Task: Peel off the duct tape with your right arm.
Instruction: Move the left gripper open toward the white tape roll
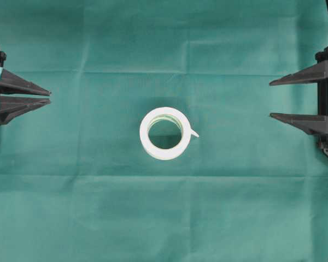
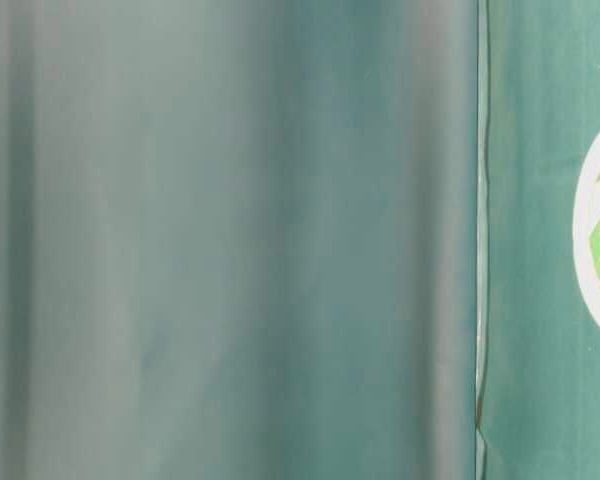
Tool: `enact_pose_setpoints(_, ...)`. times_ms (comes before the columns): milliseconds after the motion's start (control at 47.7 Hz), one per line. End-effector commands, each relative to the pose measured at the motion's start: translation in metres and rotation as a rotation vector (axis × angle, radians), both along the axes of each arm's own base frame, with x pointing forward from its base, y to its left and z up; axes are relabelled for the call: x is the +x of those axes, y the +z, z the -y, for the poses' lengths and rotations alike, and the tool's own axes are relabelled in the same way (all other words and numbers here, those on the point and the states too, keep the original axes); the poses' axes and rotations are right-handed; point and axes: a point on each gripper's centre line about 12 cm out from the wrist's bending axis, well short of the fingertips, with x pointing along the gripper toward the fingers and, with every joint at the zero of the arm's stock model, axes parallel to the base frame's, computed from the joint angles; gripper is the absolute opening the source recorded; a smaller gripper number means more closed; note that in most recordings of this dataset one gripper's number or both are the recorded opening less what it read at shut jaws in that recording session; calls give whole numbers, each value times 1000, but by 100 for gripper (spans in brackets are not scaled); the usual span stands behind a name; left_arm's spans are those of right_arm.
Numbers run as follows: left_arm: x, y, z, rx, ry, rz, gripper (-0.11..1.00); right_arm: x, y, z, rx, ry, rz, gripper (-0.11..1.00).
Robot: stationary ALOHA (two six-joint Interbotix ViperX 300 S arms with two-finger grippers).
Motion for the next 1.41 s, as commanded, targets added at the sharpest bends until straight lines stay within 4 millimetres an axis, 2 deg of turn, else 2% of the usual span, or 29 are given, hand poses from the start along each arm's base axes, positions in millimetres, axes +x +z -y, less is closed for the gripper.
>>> enact_pose_setpoints(0,1,1,1,-17,-5,21,24,2,5,1,0,-5,14,24)
enact_pose_setpoints(42,2,0,1,-17,-7,23,21,1,3,1,-3,-5,14,22)
enact_pose_setpoints(147,5,-1,2,-15,-9,27,3,0,3,1,-5,-7,25,2)
enact_pose_setpoints(231,9,-3,2,-15,-9,15,1,0,2,2,-5,-9,31,-5)
enact_pose_setpoints(357,10,-9,2,-16,-9,0,1,-1,-1,2,1,-10,28,-10)
enact_pose_setpoints(629,11,-11,8,-12,-36,18,1,-3,-14,2,37,-7,0,-9)
enact_pose_setpoints(713,13,-14,11,-9,-49,17,13,-4,-16,2,44,-7,-6,-4)
enact_pose_setpoints(839,20,-19,12,-9,-52,-11,47,-5,-18,2,45,-7,-7,16)
enact_pose_setpoints(902,27,-21,12,-9,-52,-31,66,-5,-17,2,44,-7,-4,32)
enact_pose_setpoints(965,33,-22,12,-11,-50,-45,82,-5,-17,2,44,-8,-3,52)
enact_pose_setpoints(1028,41,-22,13,-8,-50,-54,93,-5,-17,2,44,-8,-1,70)
enact_pose_setpoints(1070,45,-21,13,-8,-50,-56,95,-5,-18,2,44,-7,-3,77)
enact_pose_setpoints(1258,72,-19,15,-6,-50,-40,95,-5,-18,2,44,-7,-4,76)
enact_pose_setpoints(1384,99,-21,16,-7,-47,-42,95,-5,-18,2,44,-7,-4,76)
